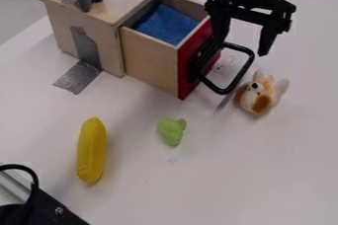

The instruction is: Put small dog toy in drawer

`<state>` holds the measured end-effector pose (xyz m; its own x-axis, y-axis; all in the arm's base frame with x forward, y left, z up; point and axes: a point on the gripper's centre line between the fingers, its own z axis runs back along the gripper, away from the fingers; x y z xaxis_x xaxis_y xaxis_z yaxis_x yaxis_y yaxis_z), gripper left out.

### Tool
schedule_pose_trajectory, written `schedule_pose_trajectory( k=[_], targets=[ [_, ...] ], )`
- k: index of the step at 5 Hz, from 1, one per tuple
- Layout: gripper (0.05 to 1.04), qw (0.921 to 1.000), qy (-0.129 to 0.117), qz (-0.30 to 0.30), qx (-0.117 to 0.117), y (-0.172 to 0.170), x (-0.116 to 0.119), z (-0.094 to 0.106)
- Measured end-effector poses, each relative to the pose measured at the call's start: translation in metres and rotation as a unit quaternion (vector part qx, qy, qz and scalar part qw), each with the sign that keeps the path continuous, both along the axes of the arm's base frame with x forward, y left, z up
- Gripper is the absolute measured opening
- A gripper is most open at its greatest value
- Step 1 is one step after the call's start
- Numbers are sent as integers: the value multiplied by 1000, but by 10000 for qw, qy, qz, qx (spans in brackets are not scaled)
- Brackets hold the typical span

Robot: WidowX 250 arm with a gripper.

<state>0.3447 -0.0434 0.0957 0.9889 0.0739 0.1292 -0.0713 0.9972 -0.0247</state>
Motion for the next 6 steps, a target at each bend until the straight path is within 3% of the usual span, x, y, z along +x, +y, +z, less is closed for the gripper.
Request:
schedule_pose_trajectory(
  k=[1,3,4,5,6],
  targets=[
    [999,9998,192,-2,10,0,-4,-12],
    [999,9975,261,-650,-121,-53,27,-33],
    [999,9944,284,-1022,-23,-74,44,-41],
    [999,9917,462,-1201,70,-84,46,-53],
    [999,9912,615,-1144,252,-71,44,-64]
  ],
)
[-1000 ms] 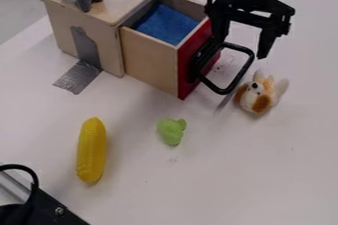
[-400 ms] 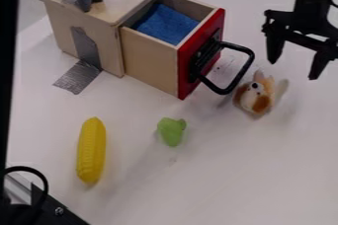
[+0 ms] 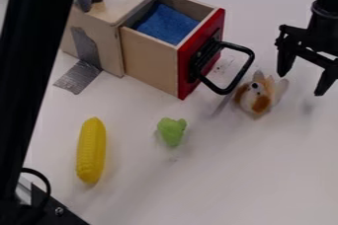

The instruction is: Put small dog toy in drawer

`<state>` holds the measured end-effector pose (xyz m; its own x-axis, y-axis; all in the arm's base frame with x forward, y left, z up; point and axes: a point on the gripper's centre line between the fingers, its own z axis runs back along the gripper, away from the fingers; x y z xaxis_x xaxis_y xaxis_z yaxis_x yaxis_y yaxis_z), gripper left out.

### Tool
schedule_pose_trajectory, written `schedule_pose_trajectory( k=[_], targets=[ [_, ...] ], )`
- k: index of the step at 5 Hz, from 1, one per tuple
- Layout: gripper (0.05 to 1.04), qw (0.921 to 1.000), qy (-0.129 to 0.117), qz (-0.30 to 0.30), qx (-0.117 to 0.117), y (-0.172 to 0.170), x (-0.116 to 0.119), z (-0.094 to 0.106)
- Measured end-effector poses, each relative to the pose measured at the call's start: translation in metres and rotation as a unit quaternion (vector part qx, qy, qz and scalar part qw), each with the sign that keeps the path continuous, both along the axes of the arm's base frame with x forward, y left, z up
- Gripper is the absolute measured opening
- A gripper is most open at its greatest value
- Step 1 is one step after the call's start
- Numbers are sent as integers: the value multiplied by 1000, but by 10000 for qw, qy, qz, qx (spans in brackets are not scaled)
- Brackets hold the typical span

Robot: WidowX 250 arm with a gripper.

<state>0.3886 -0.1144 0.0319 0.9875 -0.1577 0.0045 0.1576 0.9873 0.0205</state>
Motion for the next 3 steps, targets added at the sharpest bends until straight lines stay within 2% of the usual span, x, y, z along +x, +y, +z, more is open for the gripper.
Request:
schedule_pose_trajectory(
  k=[2,3],
  targets=[
    [999,9990,278,84,333,25,-12,-12],
    [954,9982,469,113,364,29,-22,-20]
  ],
)
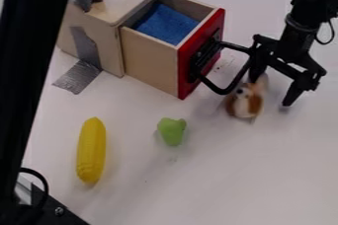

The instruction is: Put small dog toy in drawer

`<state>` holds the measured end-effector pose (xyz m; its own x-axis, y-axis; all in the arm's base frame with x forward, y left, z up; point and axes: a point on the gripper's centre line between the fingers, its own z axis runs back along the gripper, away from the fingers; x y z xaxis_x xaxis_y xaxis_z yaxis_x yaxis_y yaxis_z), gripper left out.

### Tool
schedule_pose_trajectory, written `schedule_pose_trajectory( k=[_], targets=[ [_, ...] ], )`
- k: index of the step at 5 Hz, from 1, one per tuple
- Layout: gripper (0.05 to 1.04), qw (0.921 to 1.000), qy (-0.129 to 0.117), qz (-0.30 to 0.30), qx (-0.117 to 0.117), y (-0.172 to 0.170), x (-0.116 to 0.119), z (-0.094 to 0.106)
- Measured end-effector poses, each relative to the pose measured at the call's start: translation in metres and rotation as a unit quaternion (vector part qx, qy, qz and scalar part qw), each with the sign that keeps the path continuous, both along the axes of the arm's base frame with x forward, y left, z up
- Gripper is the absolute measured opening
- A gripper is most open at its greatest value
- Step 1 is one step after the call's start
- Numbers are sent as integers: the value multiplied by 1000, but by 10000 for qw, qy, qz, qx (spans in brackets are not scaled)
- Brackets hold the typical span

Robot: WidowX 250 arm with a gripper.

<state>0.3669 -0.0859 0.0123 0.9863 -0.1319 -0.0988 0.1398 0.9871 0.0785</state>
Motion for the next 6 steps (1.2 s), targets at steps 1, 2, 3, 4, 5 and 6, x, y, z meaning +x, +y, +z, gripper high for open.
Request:
schedule_pose_trajectory(
  k=[1,2,3,4,5,6],
  targets=[
    [701,9998,173,-24,-38,0,-9,-5],
    [399,9997,234,-78,-19,0,-11,-5],
    [166,9995,297,-87,-70,-2,-13,-5],
    [87,9992,330,-86,-194,-5,-14,-3],
    [219,9990,52,-43,-444,-12,-9,18],
    [504,9974,-298,-3,-661,-18,-4,41]
  ],
)
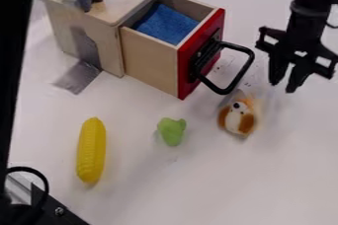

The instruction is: Put small dog toy in drawer

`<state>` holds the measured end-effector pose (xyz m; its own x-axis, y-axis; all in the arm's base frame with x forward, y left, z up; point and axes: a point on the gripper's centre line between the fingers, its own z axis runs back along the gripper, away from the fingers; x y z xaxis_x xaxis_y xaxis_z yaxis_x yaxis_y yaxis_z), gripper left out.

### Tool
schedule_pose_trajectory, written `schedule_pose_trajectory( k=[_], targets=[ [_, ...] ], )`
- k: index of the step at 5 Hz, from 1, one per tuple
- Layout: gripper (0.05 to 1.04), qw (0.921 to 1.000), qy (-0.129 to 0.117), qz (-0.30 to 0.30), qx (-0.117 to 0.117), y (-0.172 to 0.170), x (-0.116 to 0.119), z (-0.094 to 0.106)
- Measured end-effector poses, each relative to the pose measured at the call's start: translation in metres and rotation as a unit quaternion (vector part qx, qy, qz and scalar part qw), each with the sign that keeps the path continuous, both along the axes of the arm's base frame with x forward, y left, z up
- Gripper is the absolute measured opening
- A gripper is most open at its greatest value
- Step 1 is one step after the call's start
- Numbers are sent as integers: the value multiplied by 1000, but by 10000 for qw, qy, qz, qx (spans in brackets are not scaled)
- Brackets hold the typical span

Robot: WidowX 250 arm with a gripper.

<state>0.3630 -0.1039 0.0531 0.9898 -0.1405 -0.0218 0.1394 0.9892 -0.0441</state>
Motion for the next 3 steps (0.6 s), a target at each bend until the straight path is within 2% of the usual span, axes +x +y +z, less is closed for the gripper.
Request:
schedule_pose_trajectory(
  k=[1,2,3],
  targets=[
    [819,9990,-420,-18,-119,-4,4,30],
    [1003,9994,-329,-19,-73,1,-11,31],
    [999,9999,-60,-44,108,12,-30,17]
  ],
)
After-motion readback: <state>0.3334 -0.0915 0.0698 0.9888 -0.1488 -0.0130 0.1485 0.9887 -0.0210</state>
